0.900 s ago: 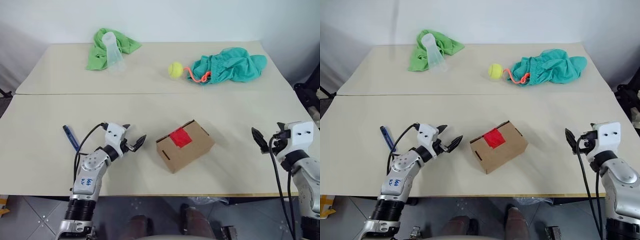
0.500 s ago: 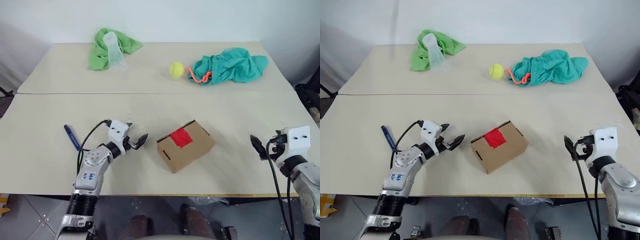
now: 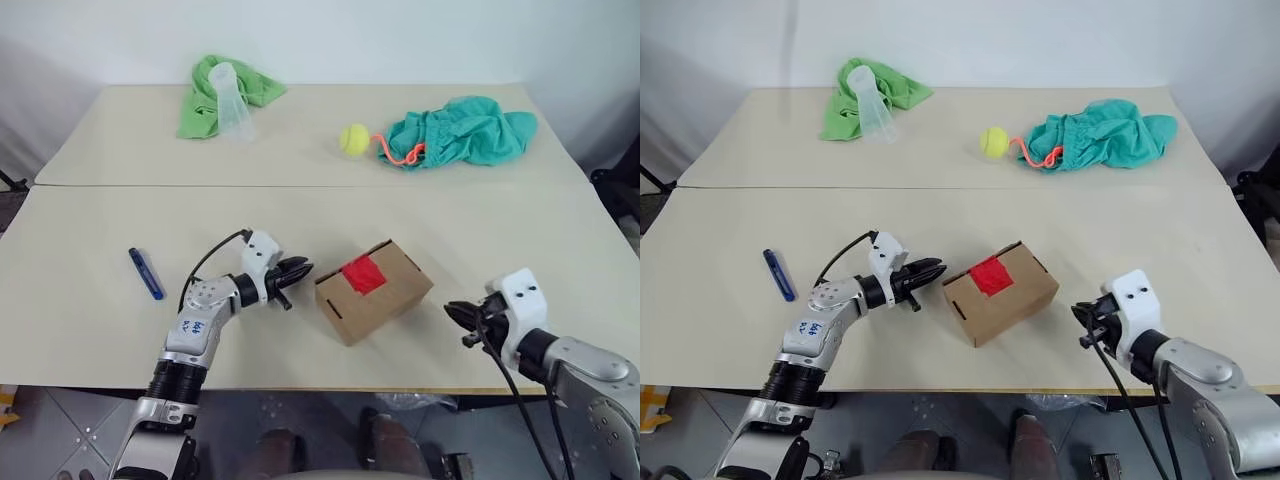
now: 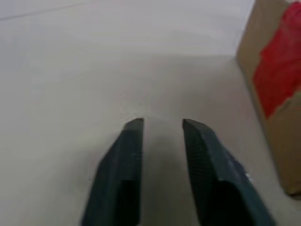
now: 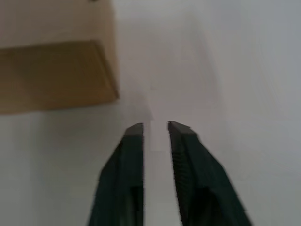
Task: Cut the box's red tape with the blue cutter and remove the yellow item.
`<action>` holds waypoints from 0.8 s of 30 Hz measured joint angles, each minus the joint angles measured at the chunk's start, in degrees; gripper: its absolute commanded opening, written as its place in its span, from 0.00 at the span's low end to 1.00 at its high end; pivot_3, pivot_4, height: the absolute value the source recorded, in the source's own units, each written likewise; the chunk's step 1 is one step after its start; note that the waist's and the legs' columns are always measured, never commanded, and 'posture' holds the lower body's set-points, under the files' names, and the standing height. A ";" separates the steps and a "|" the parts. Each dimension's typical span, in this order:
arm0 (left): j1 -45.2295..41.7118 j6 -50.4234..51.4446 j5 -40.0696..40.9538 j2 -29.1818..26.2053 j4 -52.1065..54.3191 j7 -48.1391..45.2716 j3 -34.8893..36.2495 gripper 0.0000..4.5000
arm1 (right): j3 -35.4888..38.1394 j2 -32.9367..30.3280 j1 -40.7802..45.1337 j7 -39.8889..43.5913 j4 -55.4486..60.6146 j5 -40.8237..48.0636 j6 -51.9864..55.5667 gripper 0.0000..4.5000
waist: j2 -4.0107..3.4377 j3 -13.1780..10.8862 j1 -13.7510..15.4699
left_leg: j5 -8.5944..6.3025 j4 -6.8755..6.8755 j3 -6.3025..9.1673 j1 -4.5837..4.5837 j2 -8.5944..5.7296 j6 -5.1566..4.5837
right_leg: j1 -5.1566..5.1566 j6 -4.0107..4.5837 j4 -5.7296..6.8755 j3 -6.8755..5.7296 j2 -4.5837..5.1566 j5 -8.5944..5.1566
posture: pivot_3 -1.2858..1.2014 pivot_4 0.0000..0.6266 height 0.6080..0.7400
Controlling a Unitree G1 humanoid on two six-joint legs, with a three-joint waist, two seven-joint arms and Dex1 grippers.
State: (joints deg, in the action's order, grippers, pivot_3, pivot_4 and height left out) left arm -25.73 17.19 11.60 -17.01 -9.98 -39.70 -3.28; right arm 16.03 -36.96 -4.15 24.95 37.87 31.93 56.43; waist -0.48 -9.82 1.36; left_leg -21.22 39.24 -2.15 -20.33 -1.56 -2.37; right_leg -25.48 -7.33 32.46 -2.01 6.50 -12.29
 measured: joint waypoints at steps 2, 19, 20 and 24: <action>-0.93 0.21 0.03 -1.00 -1.04 -2.21 -0.36 0.01 | -2.89 -0.64 4.05 -0.11 -0.40 0.03 1.77 0.00 | 0.06 -0.04 -0.05 | 0.01 0.05 0.00 -0.03 -0.02 -0.01 | -0.01 0.00 0.01 -0.02 0.01 0.00 | 0.52 0.24 1.00; 3.50 29.05 11.45 -18.39 11.99 -13.98 1.10 0.01 | -4.48 -9.72 10.62 5.51 -16.88 -8.50 -8.79 0.00 | 0.16 -0.08 -0.64 | -0.02 0.19 -0.08 0.02 0.03 -0.05 | 0.05 0.03 0.15 -0.40 0.07 -0.02 | 0.52 0.24 1.00; 3.59 32.07 12.91 -18.18 13.31 -14.05 0.86 0.01 | -4.95 -9.72 12.80 6.19 -18.90 -8.65 -9.67 0.00 | 0.16 -0.08 -0.67 | -0.03 0.26 -0.08 0.01 0.02 -0.05 | 0.05 0.03 0.20 -0.38 0.08 -0.02 | 0.52 0.24 1.00; 3.73 41.51 17.22 -16.25 17.53 -13.11 -1.03 0.01 | -7.49 -9.64 19.74 8.23 -24.65 -9.75 -11.64 0.00 | 0.24 -0.13 -0.60 | -0.04 0.38 -0.01 -0.06 0.03 -0.05 | 0.04 0.03 0.27 -0.42 0.08 -0.02 | 0.52 0.24 1.00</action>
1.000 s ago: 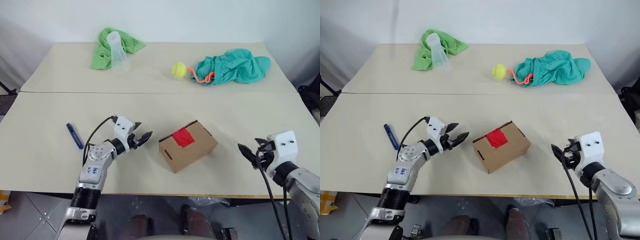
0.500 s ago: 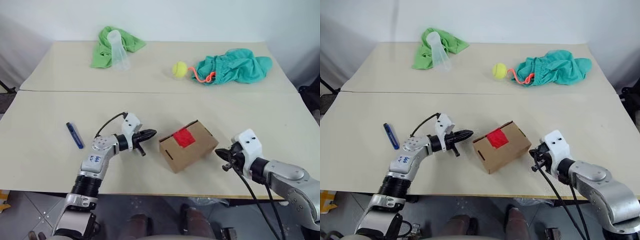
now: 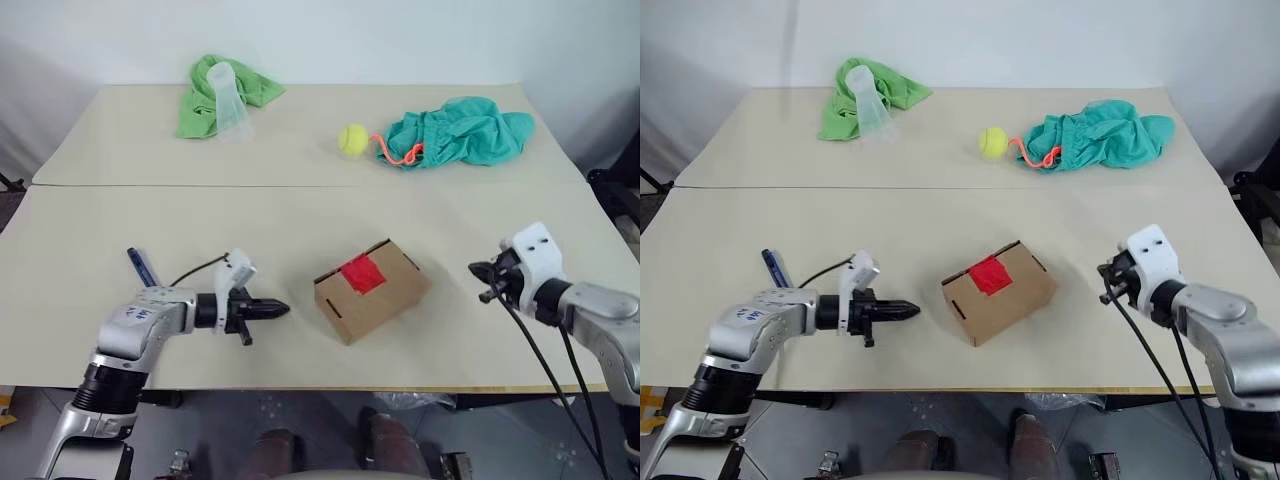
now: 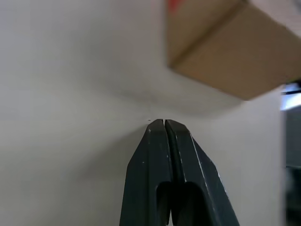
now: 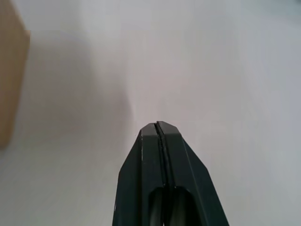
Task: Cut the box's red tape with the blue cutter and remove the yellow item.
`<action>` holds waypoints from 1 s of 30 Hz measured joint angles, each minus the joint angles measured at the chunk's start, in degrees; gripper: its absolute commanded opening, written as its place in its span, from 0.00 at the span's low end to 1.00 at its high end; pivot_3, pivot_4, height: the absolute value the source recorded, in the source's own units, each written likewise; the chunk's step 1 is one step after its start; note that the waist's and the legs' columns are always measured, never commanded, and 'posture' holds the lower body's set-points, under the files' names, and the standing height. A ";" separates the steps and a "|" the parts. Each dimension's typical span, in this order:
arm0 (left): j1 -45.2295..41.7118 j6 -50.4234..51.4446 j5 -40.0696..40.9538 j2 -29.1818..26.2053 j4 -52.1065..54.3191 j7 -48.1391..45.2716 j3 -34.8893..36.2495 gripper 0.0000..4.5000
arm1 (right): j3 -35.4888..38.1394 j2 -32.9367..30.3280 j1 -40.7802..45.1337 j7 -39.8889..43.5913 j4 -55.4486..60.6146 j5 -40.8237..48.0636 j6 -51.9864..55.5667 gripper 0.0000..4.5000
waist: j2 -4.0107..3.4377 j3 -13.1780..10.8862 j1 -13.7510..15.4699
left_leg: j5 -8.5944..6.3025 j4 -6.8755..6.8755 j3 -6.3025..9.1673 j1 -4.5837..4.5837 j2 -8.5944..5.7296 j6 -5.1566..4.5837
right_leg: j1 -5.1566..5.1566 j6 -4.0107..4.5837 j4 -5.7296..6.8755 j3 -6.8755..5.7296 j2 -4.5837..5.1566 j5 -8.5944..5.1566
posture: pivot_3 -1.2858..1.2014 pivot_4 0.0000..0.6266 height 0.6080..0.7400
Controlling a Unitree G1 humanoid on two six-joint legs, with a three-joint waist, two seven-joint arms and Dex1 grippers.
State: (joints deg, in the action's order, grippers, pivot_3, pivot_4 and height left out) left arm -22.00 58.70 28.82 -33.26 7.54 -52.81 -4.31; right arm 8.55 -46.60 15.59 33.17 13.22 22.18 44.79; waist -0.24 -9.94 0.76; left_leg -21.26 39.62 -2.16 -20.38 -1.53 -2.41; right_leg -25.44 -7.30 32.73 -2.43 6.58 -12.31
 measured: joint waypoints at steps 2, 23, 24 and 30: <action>-0.19 3.75 1.38 0.38 1.53 0.51 -0.77 0.01 | -2.26 0.14 2.95 1.02 -2.92 -0.48 0.15 0.00 | 0.00 0.00 -0.01 | 0.00 0.03 -0.01 -0.02 0.00 0.01 | -0.01 0.00 0.01 0.00 0.01 0.00 | 0.52 0.24 1.00; -10.62 -8.91 -4.41 13.20 -13.92 11.90 -0.96 0.01 | -4.05 -0.98 2.72 7.66 13.19 10.70 22.44 0.00 | 0.02 -0.01 0.64 | -0.07 0.41 0.11 -0.20 0.00 0.10 | -0.03 0.01 0.15 -0.15 0.03 0.00 | 0.52 0.24 1.00; -11.42 -10.08 -4.87 13.64 -15.42 11.79 -1.27 0.01 | -3.69 -0.98 1.72 7.47 14.82 11.41 23.74 0.00 | 0.02 -0.01 0.70 | -0.07 0.41 0.11 -0.19 -0.01 0.10 | -0.03 0.01 0.15 -0.15 0.05 0.00 | 0.52 0.24 1.00; -15.60 -15.06 -7.60 16.22 -21.96 10.19 -2.95 0.01 | -2.85 -0.89 -2.59 5.27 22.10 14.52 29.79 0.00 | 0.03 -0.02 0.83 | -0.08 0.45 0.13 -0.24 -0.03 0.08 | -0.03 -0.01 0.14 -0.18 0.07 0.00 | 0.52 0.24 1.00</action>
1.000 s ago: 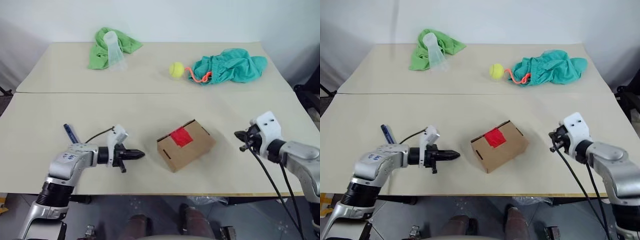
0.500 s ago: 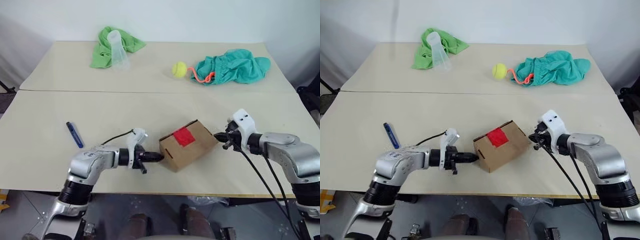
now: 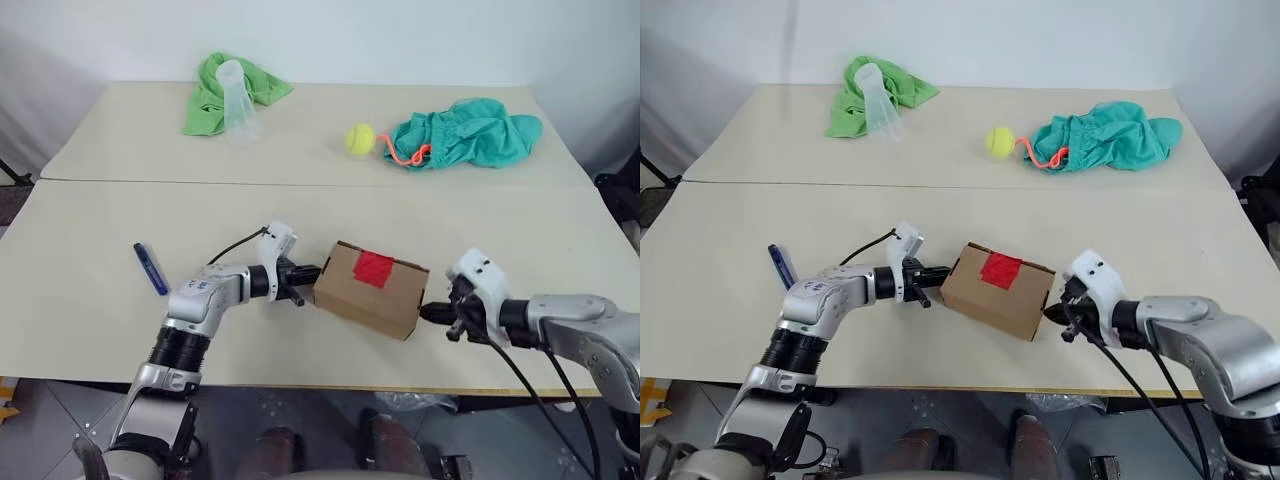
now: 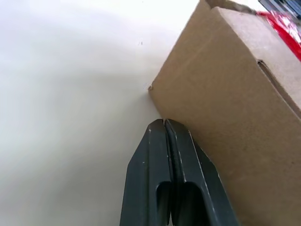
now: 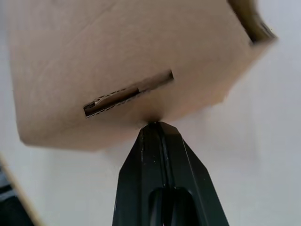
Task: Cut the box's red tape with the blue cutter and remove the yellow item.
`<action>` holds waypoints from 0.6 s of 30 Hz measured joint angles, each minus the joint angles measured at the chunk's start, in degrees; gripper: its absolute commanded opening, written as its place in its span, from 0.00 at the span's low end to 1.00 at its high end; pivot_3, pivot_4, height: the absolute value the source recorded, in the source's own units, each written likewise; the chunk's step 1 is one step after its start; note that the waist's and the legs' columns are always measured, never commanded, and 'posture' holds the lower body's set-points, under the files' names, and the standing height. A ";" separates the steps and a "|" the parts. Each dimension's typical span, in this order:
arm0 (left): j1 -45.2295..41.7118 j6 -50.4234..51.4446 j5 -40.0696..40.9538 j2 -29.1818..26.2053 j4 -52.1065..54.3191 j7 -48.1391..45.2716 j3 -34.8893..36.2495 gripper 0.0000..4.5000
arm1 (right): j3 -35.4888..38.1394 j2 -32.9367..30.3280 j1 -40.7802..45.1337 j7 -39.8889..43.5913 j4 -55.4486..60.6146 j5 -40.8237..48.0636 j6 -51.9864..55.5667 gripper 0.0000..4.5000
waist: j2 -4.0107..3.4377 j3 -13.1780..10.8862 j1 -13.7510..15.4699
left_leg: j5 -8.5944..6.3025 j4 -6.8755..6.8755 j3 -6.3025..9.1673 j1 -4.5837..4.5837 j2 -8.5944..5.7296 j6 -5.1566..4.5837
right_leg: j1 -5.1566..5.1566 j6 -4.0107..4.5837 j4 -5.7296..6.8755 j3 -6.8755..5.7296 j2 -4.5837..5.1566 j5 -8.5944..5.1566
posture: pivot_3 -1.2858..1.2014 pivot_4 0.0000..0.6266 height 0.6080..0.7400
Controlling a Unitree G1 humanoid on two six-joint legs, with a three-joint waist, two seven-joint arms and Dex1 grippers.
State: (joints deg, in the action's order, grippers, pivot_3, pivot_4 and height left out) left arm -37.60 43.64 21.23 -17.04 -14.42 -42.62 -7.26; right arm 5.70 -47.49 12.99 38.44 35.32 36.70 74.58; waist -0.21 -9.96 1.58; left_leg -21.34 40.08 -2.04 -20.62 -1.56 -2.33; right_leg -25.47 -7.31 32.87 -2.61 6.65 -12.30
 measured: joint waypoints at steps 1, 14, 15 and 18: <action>-0.34 -0.67 -0.47 0.39 -0.34 -0.19 -0.20 0.01 | 0.43 0.13 -0.41 -0.44 1.00 0.64 1.05 0.00 | 0.00 0.00 -0.05 | 0.00 0.00 0.00 0.00 0.00 -0.01 | 0.00 0.00 0.00 0.00 0.00 0.00 | 0.52 0.24 1.00; -3.76 -5.17 -3.86 2.83 -6.83 -4.66 -2.38 0.01 | 4.98 1.48 -3.85 -4.94 7.46 5.49 8.26 0.00 | 0.01 0.00 -0.06 | -0.02 0.03 0.00 0.00 0.00 -0.04 | 0.00 0.00 0.01 0.00 -0.01 0.00 | 0.52 0.24 1.00; -3.94 -5.44 -4.13 2.84 -7.03 -4.95 -2.43 0.01 | 5.08 1.48 -3.86 -5.12 7.46 5.49 8.27 0.00 | 0.01 -0.01 -0.04 | -0.02 0.03 0.00 -0.01 0.00 -0.05 | 0.00 0.00 0.01 0.00 -0.01 0.00 | 0.52 0.24 1.00; -4.95 -6.22 -4.90 3.08 -8.63 -5.65 -2.56 0.01 | 5.96 1.37 -3.92 -5.46 7.46 5.52 8.25 0.00 | 0.01 -0.01 -0.04 | -0.04 0.02 0.00 -0.02 -0.01 -0.08 | 0.00 0.00 0.00 0.00 -0.01 0.00 | 0.52 0.24 1.00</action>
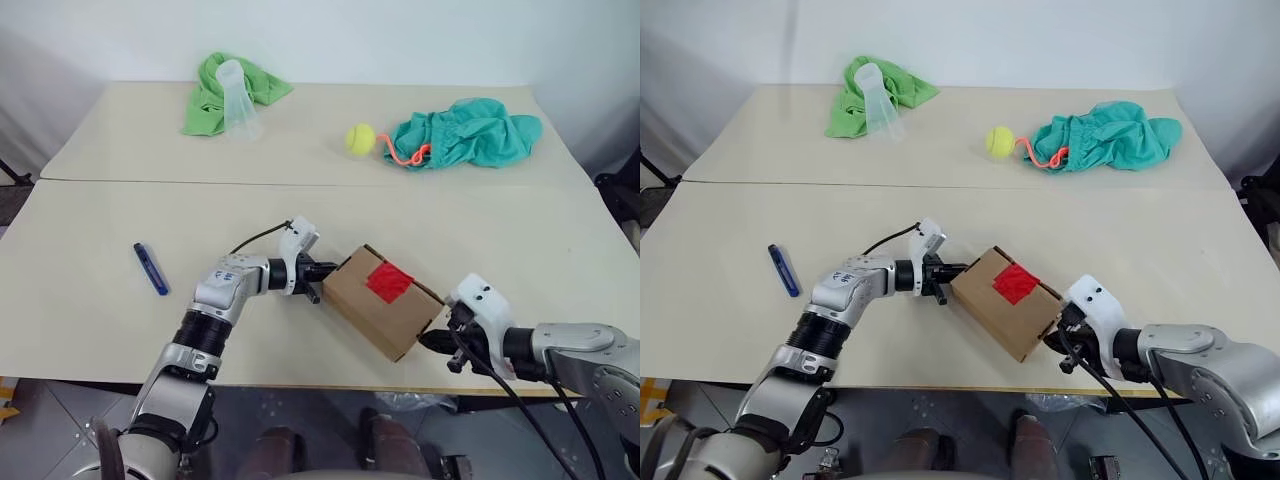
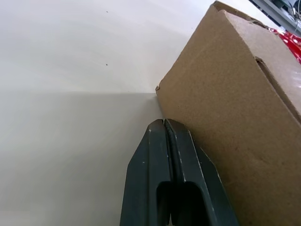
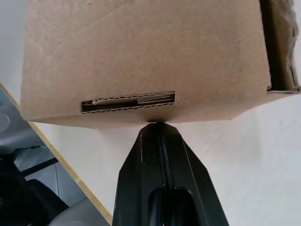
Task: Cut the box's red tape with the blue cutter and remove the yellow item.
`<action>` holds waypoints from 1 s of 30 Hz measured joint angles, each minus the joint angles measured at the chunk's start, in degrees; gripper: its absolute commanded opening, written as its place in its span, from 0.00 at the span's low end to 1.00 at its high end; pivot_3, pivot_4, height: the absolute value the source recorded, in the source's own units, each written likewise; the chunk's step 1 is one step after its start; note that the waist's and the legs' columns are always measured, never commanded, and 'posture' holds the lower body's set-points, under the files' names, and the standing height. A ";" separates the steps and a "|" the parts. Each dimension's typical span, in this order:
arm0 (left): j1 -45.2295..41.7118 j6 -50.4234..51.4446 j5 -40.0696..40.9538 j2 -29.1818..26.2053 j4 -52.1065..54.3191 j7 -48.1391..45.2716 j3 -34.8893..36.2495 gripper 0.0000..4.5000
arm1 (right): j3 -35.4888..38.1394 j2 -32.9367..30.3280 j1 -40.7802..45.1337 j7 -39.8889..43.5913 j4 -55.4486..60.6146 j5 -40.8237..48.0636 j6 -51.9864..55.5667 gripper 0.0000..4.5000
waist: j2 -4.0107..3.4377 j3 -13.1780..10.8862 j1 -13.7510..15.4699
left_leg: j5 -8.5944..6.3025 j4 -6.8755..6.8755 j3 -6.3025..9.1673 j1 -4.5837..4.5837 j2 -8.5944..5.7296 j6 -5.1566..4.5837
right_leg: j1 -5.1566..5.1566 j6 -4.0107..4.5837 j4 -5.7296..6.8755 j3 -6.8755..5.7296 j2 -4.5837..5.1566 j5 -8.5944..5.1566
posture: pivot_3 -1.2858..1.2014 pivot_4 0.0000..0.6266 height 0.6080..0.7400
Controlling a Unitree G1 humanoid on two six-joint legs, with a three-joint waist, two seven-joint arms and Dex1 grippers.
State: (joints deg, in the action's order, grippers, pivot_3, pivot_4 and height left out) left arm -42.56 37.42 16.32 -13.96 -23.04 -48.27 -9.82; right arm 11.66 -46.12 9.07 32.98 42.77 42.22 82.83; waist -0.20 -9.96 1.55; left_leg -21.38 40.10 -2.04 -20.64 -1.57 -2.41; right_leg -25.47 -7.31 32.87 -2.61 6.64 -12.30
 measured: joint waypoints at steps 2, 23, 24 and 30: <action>-0.21 -0.32 -0.10 0.11 -0.60 -0.71 -0.08 0.01 | 0.49 -0.72 -0.60 0.01 -0.01 -0.02 -0.14 0.00 | 0.00 0.00 0.00 | -0.01 0.00 0.00 -0.01 0.00 -0.01 | 0.00 0.00 -0.01 -0.01 0.00 0.00 | 0.52 0.24 1.00; -2.33 0.93 -0.04 -7.68 0.63 1.27 8.02 0.32 | 16.12 -11.28 -5.85 7.72 -9.87 -1.26 -13.82 0.28 | 0.12 -0.07 -0.21 | -0.02 0.02 -0.03 0.01 0.04 -0.04 | -0.01 -0.03 0.03 0.01 -0.04 0.01 | 0.52 0.24 1.00; -2.37 1.21 0.04 -8.37 1.69 2.24 9.18 0.39 | 16.82 -11.68 -3.85 8.47 -10.99 -1.09 -15.13 0.36 | 0.13 -0.08 -0.20 | -0.02 0.02 -0.03 0.02 0.04 -0.03 | -0.01 -0.03 0.04 0.01 -0.04 0.01 | 0.52 0.24 1.00; -1.14 4.53 0.72 -9.93 10.56 9.43 15.25 0.79 | 14.46 -11.91 4.64 14.85 -16.83 0.71 -22.42 0.82 | 0.17 -0.10 -0.10 | -0.02 0.02 -0.01 -0.01 0.03 -0.02 | 0.00 -0.03 0.01 0.00 0.00 0.02 | 0.52 0.24 1.00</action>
State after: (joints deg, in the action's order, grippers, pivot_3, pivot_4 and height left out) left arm -43.70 41.95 17.04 -23.89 -12.48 -38.84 5.43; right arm 26.12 -58.03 13.71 47.84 25.94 42.92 60.41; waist -0.03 -10.07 1.44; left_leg -21.40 40.12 -2.05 -20.64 -1.54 -2.43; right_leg -25.48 -7.34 32.88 -2.61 6.64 -12.28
